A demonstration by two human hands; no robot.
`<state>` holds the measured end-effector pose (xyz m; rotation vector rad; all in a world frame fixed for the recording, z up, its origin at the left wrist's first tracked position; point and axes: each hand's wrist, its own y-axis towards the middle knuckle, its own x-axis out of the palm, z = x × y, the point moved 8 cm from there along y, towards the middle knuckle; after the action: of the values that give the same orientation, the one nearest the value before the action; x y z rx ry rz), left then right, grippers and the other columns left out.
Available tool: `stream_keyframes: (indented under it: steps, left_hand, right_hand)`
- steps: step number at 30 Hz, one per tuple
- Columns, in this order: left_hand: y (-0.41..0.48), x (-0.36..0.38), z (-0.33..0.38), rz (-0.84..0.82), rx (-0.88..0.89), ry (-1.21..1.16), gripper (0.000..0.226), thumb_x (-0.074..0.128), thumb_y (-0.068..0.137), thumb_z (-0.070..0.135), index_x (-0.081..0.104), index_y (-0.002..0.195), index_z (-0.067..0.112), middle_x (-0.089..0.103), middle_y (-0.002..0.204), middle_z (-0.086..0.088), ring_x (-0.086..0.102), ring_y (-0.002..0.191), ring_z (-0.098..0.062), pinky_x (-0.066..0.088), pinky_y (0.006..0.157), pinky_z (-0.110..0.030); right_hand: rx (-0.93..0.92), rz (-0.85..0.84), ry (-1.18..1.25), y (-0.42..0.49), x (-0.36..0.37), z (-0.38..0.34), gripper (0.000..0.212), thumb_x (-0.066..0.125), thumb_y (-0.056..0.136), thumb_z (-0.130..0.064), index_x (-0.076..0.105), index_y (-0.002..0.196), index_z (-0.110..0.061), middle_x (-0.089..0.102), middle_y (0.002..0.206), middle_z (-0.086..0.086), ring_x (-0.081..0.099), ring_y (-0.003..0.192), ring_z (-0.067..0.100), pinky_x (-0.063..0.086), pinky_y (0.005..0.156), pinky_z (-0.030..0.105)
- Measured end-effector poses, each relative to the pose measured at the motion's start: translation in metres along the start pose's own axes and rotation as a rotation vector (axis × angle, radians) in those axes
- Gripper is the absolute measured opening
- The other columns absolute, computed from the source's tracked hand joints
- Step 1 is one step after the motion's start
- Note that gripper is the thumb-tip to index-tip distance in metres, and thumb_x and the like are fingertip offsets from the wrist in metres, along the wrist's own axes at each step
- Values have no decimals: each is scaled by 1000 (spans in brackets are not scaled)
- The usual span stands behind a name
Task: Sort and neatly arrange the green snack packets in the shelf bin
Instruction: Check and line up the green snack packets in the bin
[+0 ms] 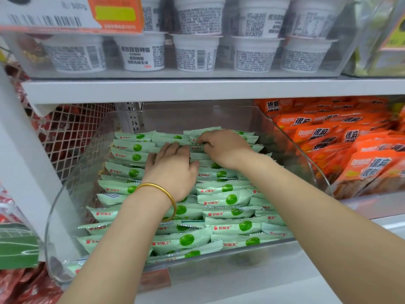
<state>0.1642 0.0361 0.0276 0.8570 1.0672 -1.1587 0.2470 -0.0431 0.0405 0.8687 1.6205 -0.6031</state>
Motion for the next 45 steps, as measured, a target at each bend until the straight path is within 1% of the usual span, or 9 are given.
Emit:
stream_keyframes:
  steps: [9, 15, 19, 28, 31, 34, 37, 41, 45]
  left_hand:
    - [1, 0, 0, 5, -5, -3, 52, 32, 99, 37, 21, 147, 19, 13, 157, -1, 5, 145, -18, 5, 118, -43]
    - [-1, -2, 1, 1, 3, -21, 52, 32, 99, 36, 21, 147, 20, 12, 157, 1, 4, 145, -17, 4, 118, -42]
    - [-1, -2, 0, -8, 12, -9, 52, 33, 99, 36, 21, 147, 21, 12, 157, 1, 3, 145, -18, 4, 117, -42]
    - [2, 0, -1, 9, 14, 8, 53, 35, 98, 37, 23, 147, 20, 14, 156, -1, 5, 145, -18, 5, 117, -42]
    - [2, 0, -1, 9, 15, 8, 53, 35, 98, 37, 23, 147, 20, 14, 156, -1, 5, 145, -19, 5, 117, -42]
    - [2, -1, -1, 16, 19, 4, 53, 35, 98, 37, 23, 147, 20, 15, 156, -1, 5, 145, -19, 5, 117, -42]
    - [1, -3, -2, 37, 19, -33, 53, 36, 98, 37, 24, 146, 18, 19, 155, -3, 11, 144, -21, 9, 117, -43]
    - [-4, -28, -6, 314, 21, -212, 67, 53, 91, 38, 26, 143, 6, 34, 144, -18, 31, 133, -32, 27, 110, -45]
    - [-19, -51, 7, 469, 173, -428, 67, 67, 80, 36, 40, 134, 7, 48, 131, -13, 42, 124, -28, 34, 100, -30]
  right_hand:
    - [-61, -86, 94, -6, 6, -4, 42, 28, 101, -42, 49, 134, -25, 47, 140, 0, 42, 127, 21, 36, 100, 31]
    - [31, 390, 57, 9, -26, 20, 31, 40, 99, -33, 63, 115, -20, 63, 116, 6, 51, 114, 31, 43, 93, 40]
    - [149, 293, -18, 21, -14, 28, 27, 41, 99, -29, 61, 109, -14, 64, 110, 8, 48, 112, 31, 40, 88, 37]
    - [358, 337, 288, 30, -11, 39, 6, 66, 85, -30, 71, 81, -29, 69, 104, 0, 59, 104, 25, 47, 94, 39]
    - [367, 401, 488, 26, -11, 44, 17, 68, 83, -26, 63, 68, -32, 71, 93, -4, 62, 97, 20, 47, 93, 40]
    - [320, 503, 645, 19, -18, 44, 13, 70, 82, -24, 65, 71, -30, 67, 79, -9, 64, 87, 16, 50, 89, 36]
    - [239, 580, 822, 6, -31, 38, 2, 72, 81, -17, 72, 81, -18, 70, 89, -4, 62, 84, 11, 51, 83, 27]
    - [128, 598, 927, -28, -50, 22, 17, 74, 78, -14, 68, 71, -28, 66, 78, -17, 63, 84, 8, 49, 83, 21]
    - [-60, 662, 942, -83, -71, 5, 19, 73, 77, -7, 70, 73, -25, 67, 79, -15, 62, 82, 1, 47, 80, 16]
